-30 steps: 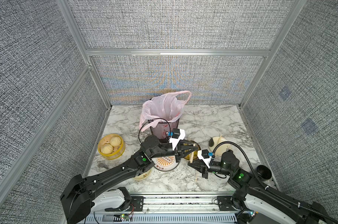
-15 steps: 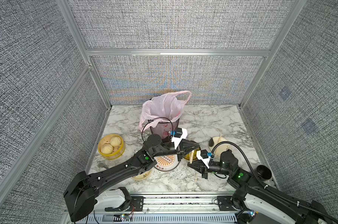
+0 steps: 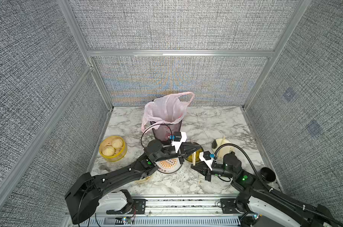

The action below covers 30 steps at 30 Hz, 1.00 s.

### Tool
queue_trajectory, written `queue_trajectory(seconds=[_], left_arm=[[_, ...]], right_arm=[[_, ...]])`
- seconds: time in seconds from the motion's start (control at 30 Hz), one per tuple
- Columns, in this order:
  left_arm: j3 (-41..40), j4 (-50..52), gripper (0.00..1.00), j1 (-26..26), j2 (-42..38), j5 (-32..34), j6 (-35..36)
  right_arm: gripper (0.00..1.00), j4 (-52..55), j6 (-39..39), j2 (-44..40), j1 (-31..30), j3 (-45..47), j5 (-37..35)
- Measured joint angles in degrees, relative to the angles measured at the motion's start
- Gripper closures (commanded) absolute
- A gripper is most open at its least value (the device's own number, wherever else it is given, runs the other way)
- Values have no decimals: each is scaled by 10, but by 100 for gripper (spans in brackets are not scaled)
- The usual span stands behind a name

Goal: Remove the packaging of disposable chopsticks
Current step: Remove the packet bag from the disposable chopsticks.

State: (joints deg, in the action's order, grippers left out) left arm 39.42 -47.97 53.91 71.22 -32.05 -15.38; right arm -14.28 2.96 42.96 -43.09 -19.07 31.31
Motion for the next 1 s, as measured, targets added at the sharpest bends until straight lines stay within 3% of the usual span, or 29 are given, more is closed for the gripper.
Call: queue_trajectory(seconds=[1.0], left_arm=[[-23,-112,96,0,63,17,-25]], right_arm=[[100,98,2,-29,0,-23,-31]])
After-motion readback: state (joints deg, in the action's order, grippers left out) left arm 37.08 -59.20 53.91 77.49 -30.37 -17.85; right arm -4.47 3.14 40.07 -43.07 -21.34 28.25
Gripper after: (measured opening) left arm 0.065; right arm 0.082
